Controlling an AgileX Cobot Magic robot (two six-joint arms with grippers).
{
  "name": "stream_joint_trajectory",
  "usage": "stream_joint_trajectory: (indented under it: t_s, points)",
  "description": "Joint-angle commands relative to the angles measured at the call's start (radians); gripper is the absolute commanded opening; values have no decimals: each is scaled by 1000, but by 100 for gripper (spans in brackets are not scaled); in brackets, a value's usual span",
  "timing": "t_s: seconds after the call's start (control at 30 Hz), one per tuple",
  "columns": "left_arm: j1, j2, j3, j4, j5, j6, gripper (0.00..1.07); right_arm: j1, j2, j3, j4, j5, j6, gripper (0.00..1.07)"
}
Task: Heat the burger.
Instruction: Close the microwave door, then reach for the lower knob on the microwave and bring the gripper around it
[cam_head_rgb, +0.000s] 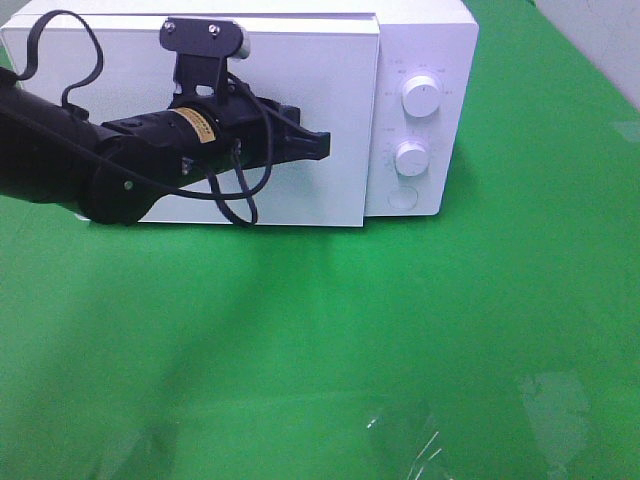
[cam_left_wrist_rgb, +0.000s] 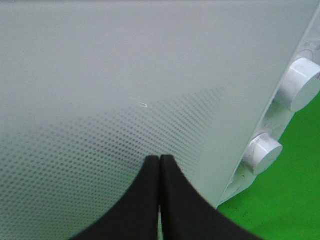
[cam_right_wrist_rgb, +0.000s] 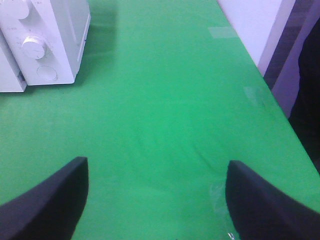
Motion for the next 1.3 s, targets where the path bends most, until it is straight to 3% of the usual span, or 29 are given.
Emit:
stream_joint_trajectory:
  t_s: [0.03,0.3,0.5,0.8,0.83,0.87,0.9,0.93,0.97,1.0,1.03,1.07,1.2,1.3]
  points:
    - [9,17,-58,-36,-14,0,0,-4,-26,2,4,-9,1,74]
    - [22,50,-148,-45,35,22,0,-4,-26,2,4,-9,1,74]
    - [41,50,-149,-44,69,22,0,-4,-26,2,4,-9,1,74]
    - [-3,-60,-95,-44,323,22,4,-4,-26,2,4,-9,1,74]
    - [-11,-99,-80,-43,433,22,17,-4,-26,2,4,-9,1,74]
    - [-14,-131,-71,-43,546,22,40,-4,-26,2,4,-9,1,74]
    - [-14,-131,-71,-43,546,22,40,-4,-26,2,4,-9,1,74]
    - [-14,-146,-71,-44,610,20,57,-4,-26,2,4,-9,1,73]
    - [-14,-146,-71,-44,610,20,57,-4,-26,2,4,-9,1,73]
    - [-14,-171,-71,-47,718,15,93,-4,-26,2,4,-9,1,73]
    - [-14,-195,-71,-53,829,13,99,-4,-26,2,4,-9,1,73]
    - [-14,-195,-71,-53,829,13,99,-4,-26,2,4,-9,1,73]
    - [-14,-258,-71,-81,1122,12,97,-4,-26,2,4,-9,1,73]
    - [-14,-273,-71,-94,1178,12,97,-4,-26,2,4,-9,1,73]
